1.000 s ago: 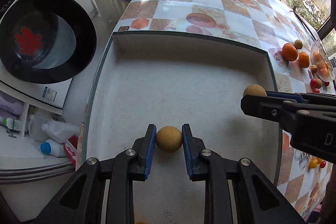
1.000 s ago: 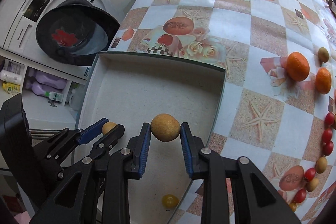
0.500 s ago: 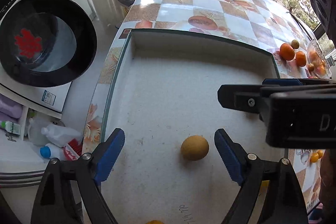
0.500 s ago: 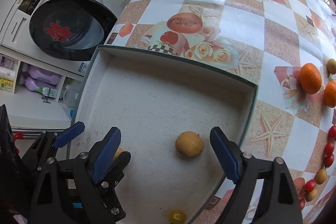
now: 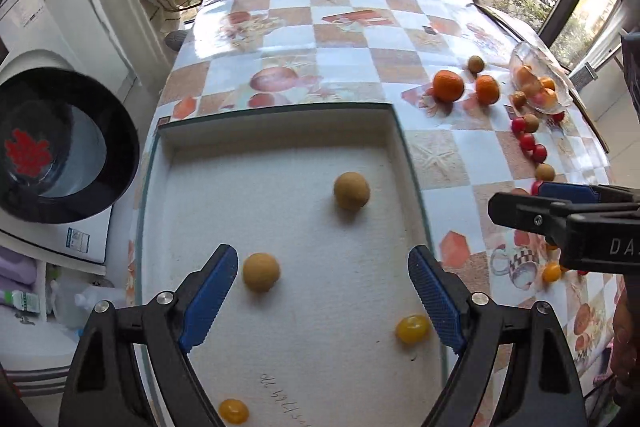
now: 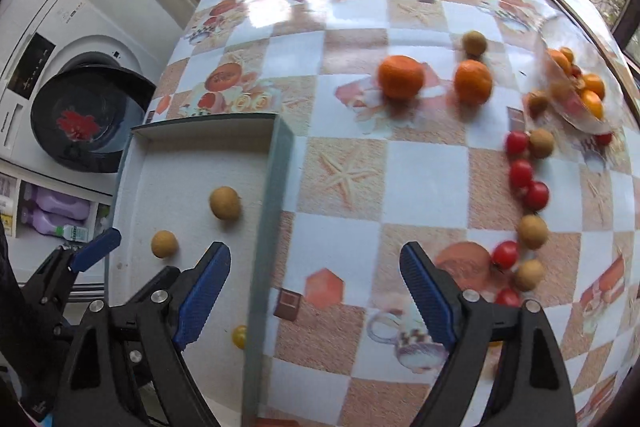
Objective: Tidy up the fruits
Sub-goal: 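Move both open grippers back over the row of fruits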
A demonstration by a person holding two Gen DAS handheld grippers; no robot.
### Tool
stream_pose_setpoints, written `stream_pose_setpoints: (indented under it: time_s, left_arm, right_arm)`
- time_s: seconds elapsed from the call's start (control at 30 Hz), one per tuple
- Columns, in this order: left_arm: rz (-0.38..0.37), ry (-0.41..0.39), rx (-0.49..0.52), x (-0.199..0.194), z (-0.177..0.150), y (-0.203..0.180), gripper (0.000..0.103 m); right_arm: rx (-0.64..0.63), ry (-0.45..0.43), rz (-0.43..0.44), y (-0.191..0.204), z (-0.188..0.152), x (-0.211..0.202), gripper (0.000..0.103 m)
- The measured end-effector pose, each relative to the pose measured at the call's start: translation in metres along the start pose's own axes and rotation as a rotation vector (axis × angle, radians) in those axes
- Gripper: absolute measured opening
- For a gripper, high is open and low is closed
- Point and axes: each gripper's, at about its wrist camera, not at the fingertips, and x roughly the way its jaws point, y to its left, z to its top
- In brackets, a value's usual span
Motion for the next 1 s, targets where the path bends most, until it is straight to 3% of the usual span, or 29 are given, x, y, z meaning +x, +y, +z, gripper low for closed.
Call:
stream_pose_setpoints:
  time_s: [0.17,0.33,0.63,0.77,0.93,1.0]
  left_arm:
    - [-0.057,0.003,0.113,0.002,0.009,-0.061,0.088]
    - [-0.109,0.024,0.188,0.005,-0.002,-0.115,0.088]
    - [-0.164,0.092,0.308,0.027,-0.034,-0.187,0.088]
    - [-0.182,0.109,0.333,0.037,-0.039,-0.202,0.088]
    - [-0.173,0.11,0.368,0.047,-0.04,-0.214,0.088]
    - [-0.17,0.104,0.38,0.05,-0.039,-0.217,0.088]
  right_arm:
    - [0.138,0.0,-0.102,-0.079,-0.051,-0.032,0.089]
    - [0.224,0.038,-0.183,-0.141,-0.097,-0.048,0.089]
    - [0.247,0.082,-0.172,-0.181,-0.132,-0.041,0.088]
    - [0.224,0.082,-0.148,-0.185,-0.131,-0.035,0.071]
    - [0.183,0.062,-0.127,-0.185,-0.126,-0.033,0.06]
    - [0.166,0.062,-0.115,-0.185,-0.125,-0.034,0.052]
